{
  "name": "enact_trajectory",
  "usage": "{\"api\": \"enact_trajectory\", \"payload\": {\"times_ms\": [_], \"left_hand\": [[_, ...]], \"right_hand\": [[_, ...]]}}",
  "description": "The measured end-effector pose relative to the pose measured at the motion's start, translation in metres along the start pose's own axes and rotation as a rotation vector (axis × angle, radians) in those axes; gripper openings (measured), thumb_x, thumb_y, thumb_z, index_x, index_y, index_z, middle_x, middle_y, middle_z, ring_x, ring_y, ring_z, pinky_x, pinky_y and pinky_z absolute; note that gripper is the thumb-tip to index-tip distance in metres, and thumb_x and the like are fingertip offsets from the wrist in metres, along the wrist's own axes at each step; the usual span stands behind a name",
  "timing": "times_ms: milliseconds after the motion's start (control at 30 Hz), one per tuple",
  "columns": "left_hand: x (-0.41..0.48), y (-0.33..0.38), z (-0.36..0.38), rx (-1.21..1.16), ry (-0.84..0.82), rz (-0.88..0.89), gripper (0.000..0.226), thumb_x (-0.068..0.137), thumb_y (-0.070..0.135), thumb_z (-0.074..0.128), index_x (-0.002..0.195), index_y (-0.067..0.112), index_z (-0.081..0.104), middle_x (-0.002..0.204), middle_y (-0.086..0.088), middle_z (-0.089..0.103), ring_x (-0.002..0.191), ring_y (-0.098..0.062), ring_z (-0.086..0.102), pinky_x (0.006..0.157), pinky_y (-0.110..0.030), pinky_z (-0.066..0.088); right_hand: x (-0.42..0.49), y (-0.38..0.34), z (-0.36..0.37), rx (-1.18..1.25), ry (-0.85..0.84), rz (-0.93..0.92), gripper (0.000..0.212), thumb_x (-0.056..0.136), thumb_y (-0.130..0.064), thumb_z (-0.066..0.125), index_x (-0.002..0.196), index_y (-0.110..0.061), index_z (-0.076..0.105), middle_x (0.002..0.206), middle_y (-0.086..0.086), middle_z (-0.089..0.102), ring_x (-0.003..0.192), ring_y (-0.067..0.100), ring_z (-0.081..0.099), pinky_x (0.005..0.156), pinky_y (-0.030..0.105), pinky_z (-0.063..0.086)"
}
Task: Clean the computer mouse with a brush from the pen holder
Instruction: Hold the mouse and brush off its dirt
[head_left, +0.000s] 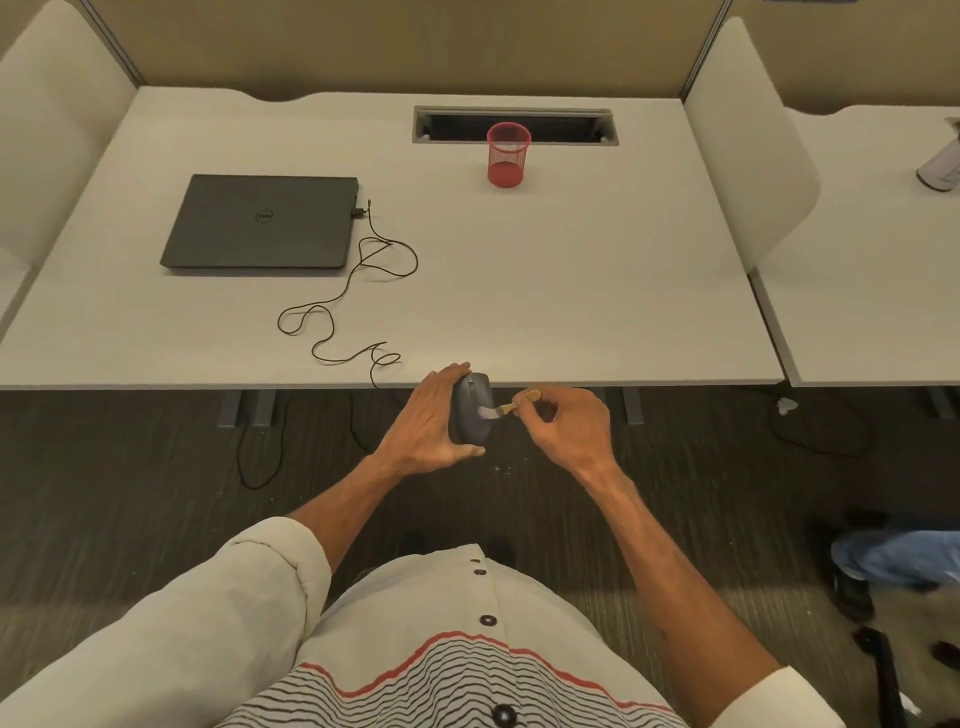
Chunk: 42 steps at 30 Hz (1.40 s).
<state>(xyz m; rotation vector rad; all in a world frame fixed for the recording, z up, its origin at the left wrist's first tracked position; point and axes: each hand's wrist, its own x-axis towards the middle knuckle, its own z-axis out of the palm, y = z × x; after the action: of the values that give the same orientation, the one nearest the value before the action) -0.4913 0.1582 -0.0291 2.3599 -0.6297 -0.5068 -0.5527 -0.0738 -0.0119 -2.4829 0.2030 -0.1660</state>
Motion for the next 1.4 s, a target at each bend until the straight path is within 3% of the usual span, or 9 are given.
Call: {"api": "enact_trajectory", "payload": {"times_ms": [133,300,400,700,900,1000,1167,1267,1400], "left_hand": [[-0.003,-0.001,0.0,0.0,0.005,-0.002,0.122,0.076,0.047,0.096,0.167,0.012,0.022,0.17,-0.008,0.031,0.155,-0.026,0.037,0.132,-0.052,0.032],[-0.003,-0.002,0.001,0.011,-0.007,-0.007,0.122,0.077,0.051,0.095,0.167,0.015,0.021,0.172,-0.006,0.029,0.157,-0.025,0.035,0.133,-0.052,0.029],[-0.004,-0.002,0.002,0.014,-0.003,-0.001,0.122,0.077,0.052,0.094,0.167,0.015,0.021,0.172,-0.006,0.029,0.157,-0.026,0.035,0.134,-0.053,0.027],[-0.007,-0.003,0.006,0.003,-0.004,-0.019,0.121,0.077,0.052,0.094,0.166,0.015,0.022,0.171,-0.006,0.031,0.157,-0.025,0.036,0.135,-0.049,0.026],[-0.004,-0.001,0.007,0.029,0.003,-0.001,0.121,0.079,0.053,0.093,0.167,0.014,0.02,0.175,-0.007,0.026,0.162,-0.026,0.029,0.138,-0.051,0.017],[-0.002,0.0,0.005,0.02,0.011,0.001,0.12,0.079,0.053,0.092,0.167,0.014,0.021,0.174,-0.007,0.027,0.161,-0.026,0.031,0.137,-0.05,0.02],[0.0,-0.001,0.0,0.017,0.037,-0.013,0.12,0.077,0.053,0.093,0.166,0.014,0.023,0.171,-0.006,0.031,0.156,-0.024,0.036,0.134,-0.041,0.026],[0.001,-0.002,-0.002,0.011,0.042,-0.024,0.121,0.076,0.052,0.095,0.166,0.014,0.023,0.17,-0.006,0.033,0.154,-0.024,0.038,0.133,-0.045,0.03],[0.002,-0.002,-0.003,-0.003,0.053,-0.022,0.119,0.076,0.051,0.095,0.165,0.015,0.024,0.167,-0.007,0.035,0.151,-0.026,0.041,0.132,-0.05,0.032]], "right_hand": [[-0.003,-0.001,-0.003,-0.023,0.005,-0.009,0.025,0.099,-0.047,0.071,0.08,-0.032,0.076,0.062,-0.025,0.055,0.059,0.0,0.055,0.066,0.025,0.051],[-0.006,-0.008,0.005,0.206,0.009,-0.002,0.016,0.1,-0.048,0.073,0.098,-0.037,0.084,0.083,-0.022,0.075,0.078,0.005,0.066,0.066,0.021,0.05],[-0.011,-0.009,0.012,0.154,-0.062,-0.026,0.02,0.101,-0.052,0.071,0.106,-0.038,0.084,0.091,-0.023,0.077,0.079,0.003,0.068,0.07,0.025,0.058],[-0.011,-0.002,0.002,-0.061,-0.025,0.138,0.029,0.099,-0.051,0.069,0.081,-0.031,0.08,0.063,-0.017,0.067,0.059,0.003,0.062,0.072,0.031,0.061],[-0.014,-0.014,0.011,0.145,-0.016,0.1,0.031,0.099,-0.057,0.068,0.079,-0.037,0.081,0.069,-0.026,0.07,0.071,0.001,0.069,0.075,0.026,0.058],[-0.014,-0.016,0.018,0.079,-0.056,0.061,0.032,0.1,-0.057,0.066,0.078,-0.038,0.079,0.069,-0.022,0.071,0.068,0.006,0.068,0.071,0.029,0.06],[-0.012,-0.011,0.012,-0.064,0.136,0.118,0.027,0.097,-0.05,0.073,0.078,-0.03,0.077,0.062,-0.022,0.058,0.054,-0.008,0.051,0.065,0.019,0.043],[-0.009,-0.009,0.007,0.002,0.202,0.152,0.024,0.095,-0.047,0.075,0.081,-0.027,0.08,0.066,-0.022,0.059,0.057,-0.005,0.055,0.068,0.023,0.051],[-0.009,-0.012,0.01,0.175,0.011,0.122,0.03,0.096,-0.054,0.069,0.085,-0.03,0.083,0.072,-0.019,0.075,0.073,0.004,0.072,0.079,0.033,0.063]]}}
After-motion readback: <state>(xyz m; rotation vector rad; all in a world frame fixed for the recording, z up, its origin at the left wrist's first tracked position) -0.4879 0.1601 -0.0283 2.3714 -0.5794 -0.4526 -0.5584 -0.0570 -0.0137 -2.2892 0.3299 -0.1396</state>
